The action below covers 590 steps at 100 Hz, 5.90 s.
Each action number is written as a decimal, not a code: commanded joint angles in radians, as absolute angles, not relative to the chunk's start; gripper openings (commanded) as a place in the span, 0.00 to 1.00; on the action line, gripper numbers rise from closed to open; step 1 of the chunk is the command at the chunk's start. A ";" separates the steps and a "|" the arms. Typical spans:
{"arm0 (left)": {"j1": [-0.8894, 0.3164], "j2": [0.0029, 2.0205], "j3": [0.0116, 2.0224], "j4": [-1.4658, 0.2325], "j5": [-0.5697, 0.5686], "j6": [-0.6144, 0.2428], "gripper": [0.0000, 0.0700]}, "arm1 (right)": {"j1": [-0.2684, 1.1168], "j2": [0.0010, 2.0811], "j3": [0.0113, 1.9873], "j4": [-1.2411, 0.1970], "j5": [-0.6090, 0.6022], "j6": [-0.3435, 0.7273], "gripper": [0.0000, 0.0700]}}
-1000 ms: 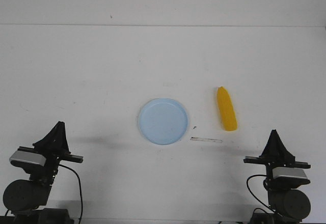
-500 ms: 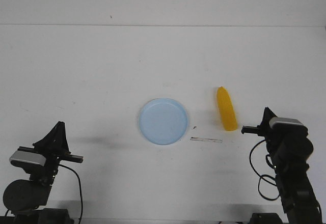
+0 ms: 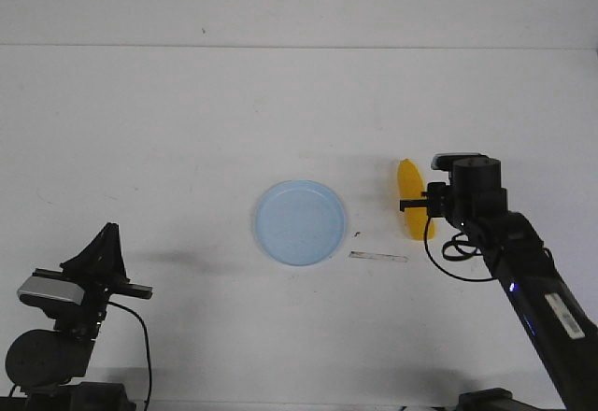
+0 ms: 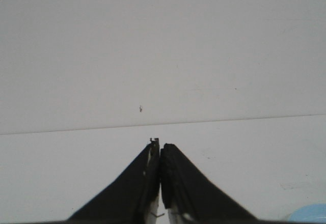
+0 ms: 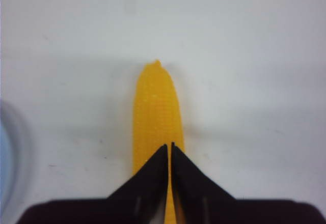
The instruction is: Place corn on plate with both arms
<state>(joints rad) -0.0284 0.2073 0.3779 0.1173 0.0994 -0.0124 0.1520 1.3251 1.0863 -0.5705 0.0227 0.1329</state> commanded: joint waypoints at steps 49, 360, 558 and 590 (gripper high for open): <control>-0.027 0.206 0.387 0.128 0.096 0.000 0.00 | 0.166 1.739 1.449 -0.891 0.027 0.178 0.78; -0.027 0.206 0.387 0.128 0.096 0.000 0.00 | 0.466 1.581 1.330 -0.603 0.027 0.123 0.22; -0.027 0.206 0.387 0.128 0.096 0.000 0.00 | -0.071 0.078 0.464 -0.232 0.027 0.058 0.02; -0.026 0.205 0.387 0.126 0.070 0.001 0.00 | -0.071 0.078 0.464 -0.232 0.026 0.058 0.02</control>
